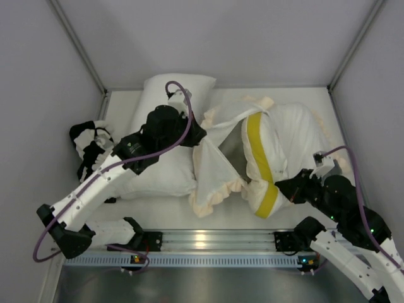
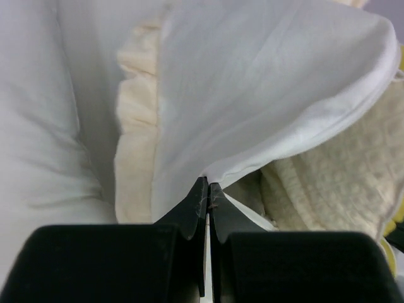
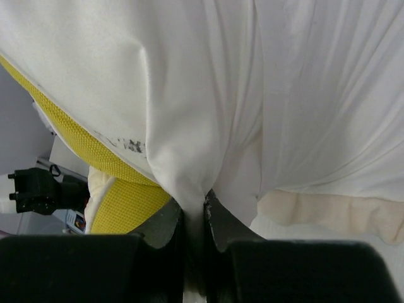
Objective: Remove the pillowcase from the pillow
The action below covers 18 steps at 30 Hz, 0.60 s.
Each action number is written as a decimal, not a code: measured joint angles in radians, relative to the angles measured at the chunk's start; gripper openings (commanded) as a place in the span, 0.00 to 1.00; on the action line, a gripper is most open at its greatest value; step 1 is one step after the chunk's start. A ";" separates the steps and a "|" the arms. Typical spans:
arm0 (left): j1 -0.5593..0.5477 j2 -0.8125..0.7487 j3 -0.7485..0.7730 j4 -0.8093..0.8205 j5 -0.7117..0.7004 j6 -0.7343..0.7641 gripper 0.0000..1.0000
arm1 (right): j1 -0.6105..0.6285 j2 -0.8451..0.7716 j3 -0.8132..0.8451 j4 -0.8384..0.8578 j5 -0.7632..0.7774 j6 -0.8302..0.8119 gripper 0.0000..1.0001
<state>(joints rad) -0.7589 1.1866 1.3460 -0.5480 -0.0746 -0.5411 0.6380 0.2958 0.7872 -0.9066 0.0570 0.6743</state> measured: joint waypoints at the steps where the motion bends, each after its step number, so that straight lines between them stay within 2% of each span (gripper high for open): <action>1: 0.004 0.028 0.023 -0.003 -0.018 0.009 0.00 | 0.000 0.000 0.000 -0.001 0.002 -0.001 0.00; 5: 0.051 0.150 0.125 -0.024 -0.039 0.028 0.00 | 0.000 0.000 0.000 -0.003 0.009 -0.003 0.00; 9: 0.090 0.212 0.137 -0.034 -0.005 0.031 0.00 | 0.000 0.000 0.003 -0.021 0.010 -0.011 0.00; 12: 0.098 0.199 0.048 0.018 0.087 0.023 0.00 | 0.000 0.000 0.019 -0.049 0.002 -0.019 0.00; 15: 0.095 0.149 -0.135 0.121 0.200 0.002 0.00 | 0.000 -0.001 0.022 -0.071 -0.012 -0.022 0.00; 16: 0.082 0.133 -0.200 0.143 0.230 -0.006 0.14 | 0.000 -0.001 0.023 -0.080 -0.018 -0.023 0.00; 18: 0.042 0.101 -0.313 0.176 0.271 -0.008 0.29 | 0.000 0.001 0.022 -0.090 -0.030 -0.025 0.00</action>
<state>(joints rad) -0.7170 1.2873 1.0328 -0.3717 0.1967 -0.5495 0.6380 0.2970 0.8093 -0.9966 0.0269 0.6491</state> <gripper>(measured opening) 0.164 0.077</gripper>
